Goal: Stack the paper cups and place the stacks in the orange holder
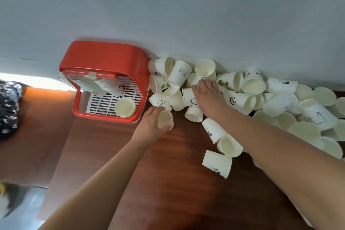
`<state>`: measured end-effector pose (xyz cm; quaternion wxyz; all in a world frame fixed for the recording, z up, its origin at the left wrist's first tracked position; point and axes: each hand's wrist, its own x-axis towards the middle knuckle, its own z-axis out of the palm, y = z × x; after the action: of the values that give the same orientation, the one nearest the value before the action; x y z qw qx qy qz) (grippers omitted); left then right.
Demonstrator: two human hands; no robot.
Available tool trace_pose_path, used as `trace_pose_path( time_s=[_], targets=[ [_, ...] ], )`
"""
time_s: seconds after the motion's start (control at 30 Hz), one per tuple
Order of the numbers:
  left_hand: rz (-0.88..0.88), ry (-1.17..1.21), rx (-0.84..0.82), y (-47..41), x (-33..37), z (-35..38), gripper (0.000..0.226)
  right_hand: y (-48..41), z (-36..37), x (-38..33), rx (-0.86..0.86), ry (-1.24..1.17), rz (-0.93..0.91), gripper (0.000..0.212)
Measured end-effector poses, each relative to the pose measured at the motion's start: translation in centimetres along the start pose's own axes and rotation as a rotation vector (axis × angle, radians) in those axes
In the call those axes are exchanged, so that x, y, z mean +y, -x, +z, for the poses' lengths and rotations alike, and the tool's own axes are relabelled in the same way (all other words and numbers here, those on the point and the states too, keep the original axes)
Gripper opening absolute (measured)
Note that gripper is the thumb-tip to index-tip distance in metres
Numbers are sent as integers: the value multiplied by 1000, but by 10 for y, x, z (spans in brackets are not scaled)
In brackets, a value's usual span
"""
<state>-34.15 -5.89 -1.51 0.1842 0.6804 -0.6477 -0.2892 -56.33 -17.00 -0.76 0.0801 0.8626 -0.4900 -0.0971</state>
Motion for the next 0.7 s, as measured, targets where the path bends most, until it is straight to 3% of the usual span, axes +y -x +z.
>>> trace_pose_path(
  time_s=[0.07, 0.2, 0.53, 0.7],
  targets=[
    [1, 29, 21, 7, -4, -11, 66, -3, -4, -3, -10, 4, 18, 35],
    [1, 90, 92, 17, -13, -34, 62, -3, -13, -7, -51, -101, 41, 44],
    [-108, 254, 386, 37, -52, -118, 61, 24, -67, -65, -36, -729, 154, 60],
    [-144, 220, 340, 22, -74, -130, 67, 15, -93, -121, -54, -943, 238, 57]
  ],
)
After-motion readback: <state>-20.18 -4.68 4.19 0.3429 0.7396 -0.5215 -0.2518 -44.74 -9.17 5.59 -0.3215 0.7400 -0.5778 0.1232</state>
